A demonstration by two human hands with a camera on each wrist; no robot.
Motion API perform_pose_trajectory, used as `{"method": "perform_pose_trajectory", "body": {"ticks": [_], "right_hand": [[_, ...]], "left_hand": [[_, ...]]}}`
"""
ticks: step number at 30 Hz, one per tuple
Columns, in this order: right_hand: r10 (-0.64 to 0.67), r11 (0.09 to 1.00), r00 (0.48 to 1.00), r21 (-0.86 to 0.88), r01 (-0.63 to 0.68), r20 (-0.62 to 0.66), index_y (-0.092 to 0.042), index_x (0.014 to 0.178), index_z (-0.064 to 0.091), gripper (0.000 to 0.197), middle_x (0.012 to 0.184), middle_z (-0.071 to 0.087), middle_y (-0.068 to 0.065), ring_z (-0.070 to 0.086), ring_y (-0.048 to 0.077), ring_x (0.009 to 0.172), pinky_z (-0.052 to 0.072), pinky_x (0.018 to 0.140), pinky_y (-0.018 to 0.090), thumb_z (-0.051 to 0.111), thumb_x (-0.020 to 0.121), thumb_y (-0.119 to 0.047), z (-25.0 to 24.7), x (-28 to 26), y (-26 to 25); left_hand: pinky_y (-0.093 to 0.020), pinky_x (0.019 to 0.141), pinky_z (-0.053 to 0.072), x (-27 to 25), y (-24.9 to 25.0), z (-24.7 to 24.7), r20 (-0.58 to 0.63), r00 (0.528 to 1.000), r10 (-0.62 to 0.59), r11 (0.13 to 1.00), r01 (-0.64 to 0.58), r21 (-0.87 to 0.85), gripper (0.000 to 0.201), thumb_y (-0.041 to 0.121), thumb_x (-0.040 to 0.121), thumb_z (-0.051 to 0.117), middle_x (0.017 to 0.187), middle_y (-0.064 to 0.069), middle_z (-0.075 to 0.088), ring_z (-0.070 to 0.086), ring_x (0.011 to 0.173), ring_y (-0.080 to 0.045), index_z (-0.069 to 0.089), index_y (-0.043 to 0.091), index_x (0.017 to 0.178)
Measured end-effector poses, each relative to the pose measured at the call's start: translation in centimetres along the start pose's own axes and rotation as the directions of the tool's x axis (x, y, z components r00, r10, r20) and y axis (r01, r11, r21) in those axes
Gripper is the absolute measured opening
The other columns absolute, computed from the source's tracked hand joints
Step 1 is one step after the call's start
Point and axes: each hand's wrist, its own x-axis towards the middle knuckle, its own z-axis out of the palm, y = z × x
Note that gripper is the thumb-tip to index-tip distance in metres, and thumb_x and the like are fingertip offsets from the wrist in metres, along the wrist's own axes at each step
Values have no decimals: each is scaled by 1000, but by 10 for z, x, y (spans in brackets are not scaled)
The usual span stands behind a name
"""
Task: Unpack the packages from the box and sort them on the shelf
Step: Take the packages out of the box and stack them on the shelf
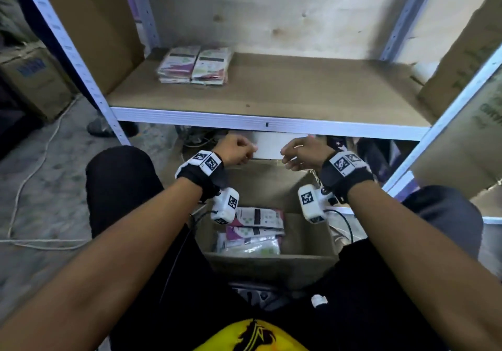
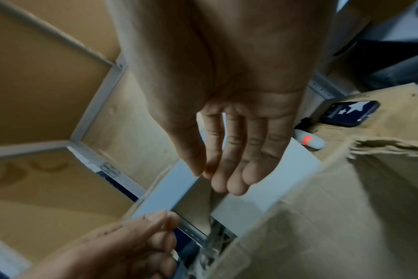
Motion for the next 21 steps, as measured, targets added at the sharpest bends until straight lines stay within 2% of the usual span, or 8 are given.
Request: {"method": "perform_pose_trajectory", "body": {"ticks": [2,4,7,10,13,17,19,21], "right_hand": [[12,994,999,-110,-7,45,-8,79,62,14,74,67,13,62,18,56,51,49,23,59,90,0,6,8,24],[22,974,995,-225,-1,95,-8,75,64,16,63,69,4,62,15,53,53,50,23,61,87,1,13,18,45],[82,950,987,-310,-36,135,-8,83,63,10,59,67,-1,62,12,52,50,48,21,58,89,-2,23,32,71],[141,936,978,-343,-80,156,-7,90,62,4,66,67,3,62,6,47,50,47,20,59,92,-7,33,50,94],[200,907,964,-406,-115,174,-8,89,64,7,70,68,4,63,8,49,49,45,19,60,93,-11,42,66,114],[307,875,927,-448,-185,216,-4,96,67,13,71,65,4,59,11,49,45,38,17,54,95,-7,56,89,135],[376,873,898,-413,-260,229,-3,85,64,15,71,62,10,55,19,54,47,45,23,54,96,-4,62,99,144],[400,866,883,-417,-276,245,-5,79,62,18,73,62,12,55,21,56,48,51,26,55,96,-4,69,108,152]], "left_hand": [[-27,67,51,2,-21,14,46,998,-50,996,46,79,19,22,94,65,70,-6,64,58,62,-18,68,6,84],[-27,67,51,5,-39,26,101,991,-90,988,76,137,23,23,94,65,69,-7,64,58,61,-17,66,8,76],[-26,67,47,12,-64,43,169,968,-184,964,144,224,36,25,97,59,72,-12,65,57,62,-20,64,9,66],[-20,52,47,20,-87,56,175,942,-286,937,237,255,35,27,99,56,68,-7,66,59,54,-15,69,3,77],[-15,36,42,27,-106,67,201,910,-363,926,327,189,32,15,101,52,62,-5,61,56,36,-5,60,5,71],[-16,38,43,36,-125,78,217,879,-425,901,388,193,33,12,99,50,62,-3,61,55,47,-12,58,8,68],[-15,38,41,41,-133,85,230,861,-454,890,425,164,31,10,99,49,65,-4,61,55,50,-14,55,9,69],[-20,47,43,47,-140,91,254,830,-497,867,487,107,32,6,99,46,71,-8,60,54,55,-19,50,10,68]]}}
